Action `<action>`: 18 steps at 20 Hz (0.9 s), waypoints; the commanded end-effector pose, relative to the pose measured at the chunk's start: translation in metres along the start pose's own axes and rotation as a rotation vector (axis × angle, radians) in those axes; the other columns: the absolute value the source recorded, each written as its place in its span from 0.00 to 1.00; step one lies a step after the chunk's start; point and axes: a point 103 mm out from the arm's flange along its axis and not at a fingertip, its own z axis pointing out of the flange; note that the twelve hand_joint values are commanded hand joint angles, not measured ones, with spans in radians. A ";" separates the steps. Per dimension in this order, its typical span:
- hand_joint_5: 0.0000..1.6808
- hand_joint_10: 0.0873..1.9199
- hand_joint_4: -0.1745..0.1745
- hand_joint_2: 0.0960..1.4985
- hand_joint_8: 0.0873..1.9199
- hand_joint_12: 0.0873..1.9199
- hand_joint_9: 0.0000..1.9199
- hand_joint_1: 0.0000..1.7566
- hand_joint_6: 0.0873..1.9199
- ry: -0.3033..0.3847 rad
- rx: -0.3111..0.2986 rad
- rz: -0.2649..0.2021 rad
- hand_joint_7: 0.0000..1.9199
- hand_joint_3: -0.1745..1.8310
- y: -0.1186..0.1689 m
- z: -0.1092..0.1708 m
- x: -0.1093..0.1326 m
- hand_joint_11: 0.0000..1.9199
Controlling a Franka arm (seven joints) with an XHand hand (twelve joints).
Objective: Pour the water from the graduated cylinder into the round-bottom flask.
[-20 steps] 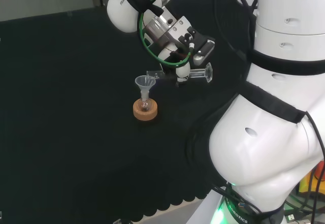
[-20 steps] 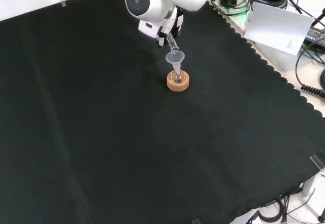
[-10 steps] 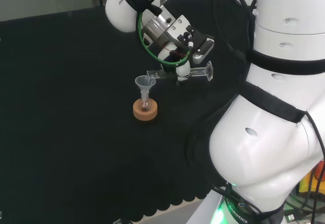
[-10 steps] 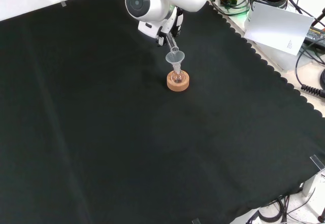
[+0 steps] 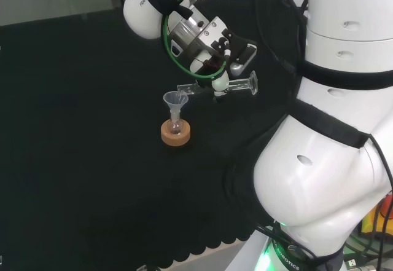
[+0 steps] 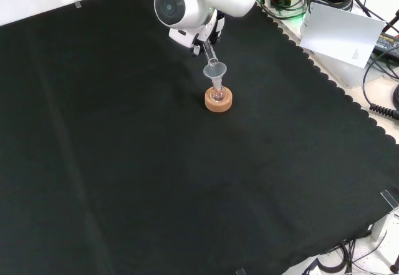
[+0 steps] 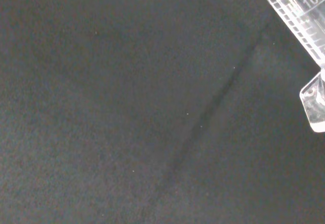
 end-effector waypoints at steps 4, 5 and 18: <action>0.56 0.00 0.10 0.75 0.14 0.35 0.75 0.64 0.55 -0.058 0.025 0.036 0.64 0.09 -0.001 -0.004 0.005 0.68; 0.56 0.00 0.10 0.75 0.14 0.35 0.75 0.64 0.55 -0.044 0.012 0.032 0.64 0.09 -0.004 0.002 -0.004 0.68; 0.55 0.00 0.11 0.75 0.14 0.35 0.75 0.64 0.55 -0.067 0.011 0.048 0.64 0.09 -0.008 0.002 -0.011 0.68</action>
